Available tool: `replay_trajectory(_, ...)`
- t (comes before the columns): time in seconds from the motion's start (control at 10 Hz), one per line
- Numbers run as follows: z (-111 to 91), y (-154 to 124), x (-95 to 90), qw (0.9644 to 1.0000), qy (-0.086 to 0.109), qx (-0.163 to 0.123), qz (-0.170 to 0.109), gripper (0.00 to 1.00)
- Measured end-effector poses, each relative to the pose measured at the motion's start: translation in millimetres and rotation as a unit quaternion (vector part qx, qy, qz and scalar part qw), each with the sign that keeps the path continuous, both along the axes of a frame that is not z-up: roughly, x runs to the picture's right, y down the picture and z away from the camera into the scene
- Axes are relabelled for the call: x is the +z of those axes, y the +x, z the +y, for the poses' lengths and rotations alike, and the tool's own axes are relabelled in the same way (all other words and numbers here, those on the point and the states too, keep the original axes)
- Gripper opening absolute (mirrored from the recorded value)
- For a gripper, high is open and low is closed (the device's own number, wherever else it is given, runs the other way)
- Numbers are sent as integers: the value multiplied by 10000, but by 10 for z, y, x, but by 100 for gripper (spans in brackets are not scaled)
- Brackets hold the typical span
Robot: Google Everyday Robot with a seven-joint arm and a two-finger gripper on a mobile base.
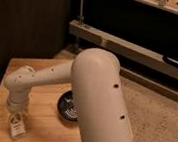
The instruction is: Place the bottle in the ceramic bowl
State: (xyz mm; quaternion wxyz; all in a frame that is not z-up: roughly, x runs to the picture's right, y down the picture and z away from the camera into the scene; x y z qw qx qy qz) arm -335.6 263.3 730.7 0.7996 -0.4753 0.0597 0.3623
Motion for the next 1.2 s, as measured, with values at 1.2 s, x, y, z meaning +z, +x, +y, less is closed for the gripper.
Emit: replay_trajectory(1.2, 169, 32, 110, 9995, 118, -207, 224, 56)
